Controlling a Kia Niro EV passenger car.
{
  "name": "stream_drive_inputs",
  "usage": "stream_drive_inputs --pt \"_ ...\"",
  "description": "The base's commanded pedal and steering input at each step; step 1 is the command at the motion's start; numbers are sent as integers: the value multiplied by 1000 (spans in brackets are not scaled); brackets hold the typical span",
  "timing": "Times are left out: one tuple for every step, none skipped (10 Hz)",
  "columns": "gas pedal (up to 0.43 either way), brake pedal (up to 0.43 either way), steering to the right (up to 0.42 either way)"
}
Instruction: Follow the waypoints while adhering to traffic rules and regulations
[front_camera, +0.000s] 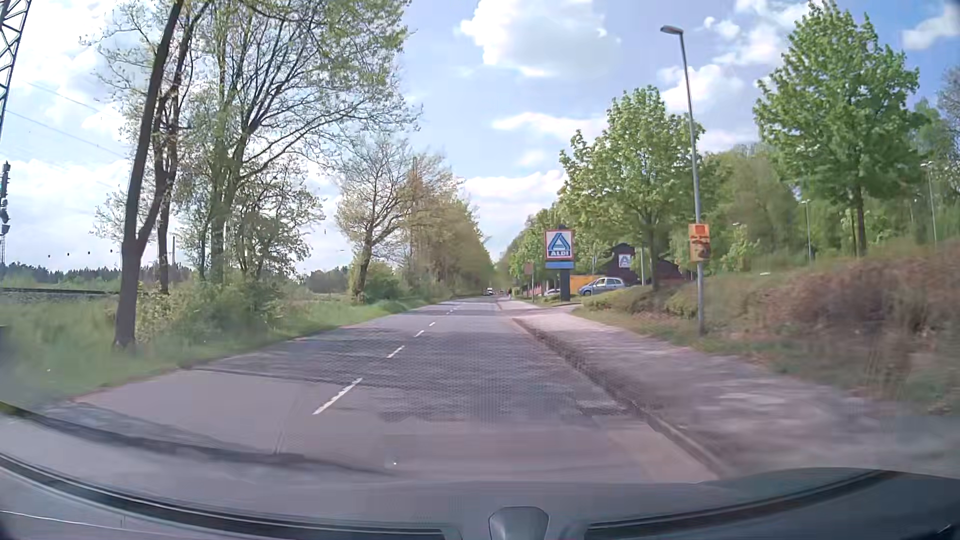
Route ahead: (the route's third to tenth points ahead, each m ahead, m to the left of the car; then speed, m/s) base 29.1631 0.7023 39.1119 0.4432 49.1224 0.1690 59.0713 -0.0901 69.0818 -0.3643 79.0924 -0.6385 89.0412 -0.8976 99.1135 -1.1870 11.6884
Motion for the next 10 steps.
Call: stream_drive_inputs --pt "110 0 -2" --pt "110 0 -2" --pt "110 0 -2" --pt "110 0 -2" --pt "110 0 -2" --pt "110 0 -3" --pt "110 0 -4" --pt "110 0 -6" --pt "110 0 -6" --pt "110 0 -5"
